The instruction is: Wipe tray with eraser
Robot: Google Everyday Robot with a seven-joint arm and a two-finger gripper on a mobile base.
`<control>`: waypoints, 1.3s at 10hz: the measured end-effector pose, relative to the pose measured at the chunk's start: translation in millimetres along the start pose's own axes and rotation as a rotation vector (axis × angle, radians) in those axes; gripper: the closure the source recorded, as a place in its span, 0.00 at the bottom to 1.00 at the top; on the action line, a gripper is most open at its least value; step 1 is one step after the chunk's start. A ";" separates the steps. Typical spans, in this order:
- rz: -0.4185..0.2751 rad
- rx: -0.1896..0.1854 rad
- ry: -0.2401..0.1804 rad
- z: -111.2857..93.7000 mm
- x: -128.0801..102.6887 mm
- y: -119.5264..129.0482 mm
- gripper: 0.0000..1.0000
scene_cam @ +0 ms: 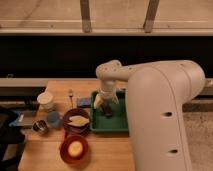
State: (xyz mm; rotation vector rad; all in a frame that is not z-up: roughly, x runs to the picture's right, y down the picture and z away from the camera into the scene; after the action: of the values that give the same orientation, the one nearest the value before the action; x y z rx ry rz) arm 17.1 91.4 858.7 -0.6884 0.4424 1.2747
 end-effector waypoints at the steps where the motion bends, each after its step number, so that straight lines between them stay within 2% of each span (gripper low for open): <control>1: -0.001 0.012 0.002 3.8 0.7 -2.4 0.20; 4: 0.028 0.041 0.014 12.7 14.9 -26.9 0.20; 6: 0.045 0.047 0.018 13.9 16.7 -33.7 0.20; 8: 0.048 0.051 0.041 23.0 20.1 -35.0 0.20; 11: 0.033 0.088 0.072 39.2 21.6 -25.2 0.20; 13: 0.040 0.109 0.079 43.1 23.7 -28.0 0.22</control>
State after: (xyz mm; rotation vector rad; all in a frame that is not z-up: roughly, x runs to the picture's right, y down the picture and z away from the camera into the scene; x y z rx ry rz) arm 47.1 134.1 880.7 -0.6422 0.5883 1.2542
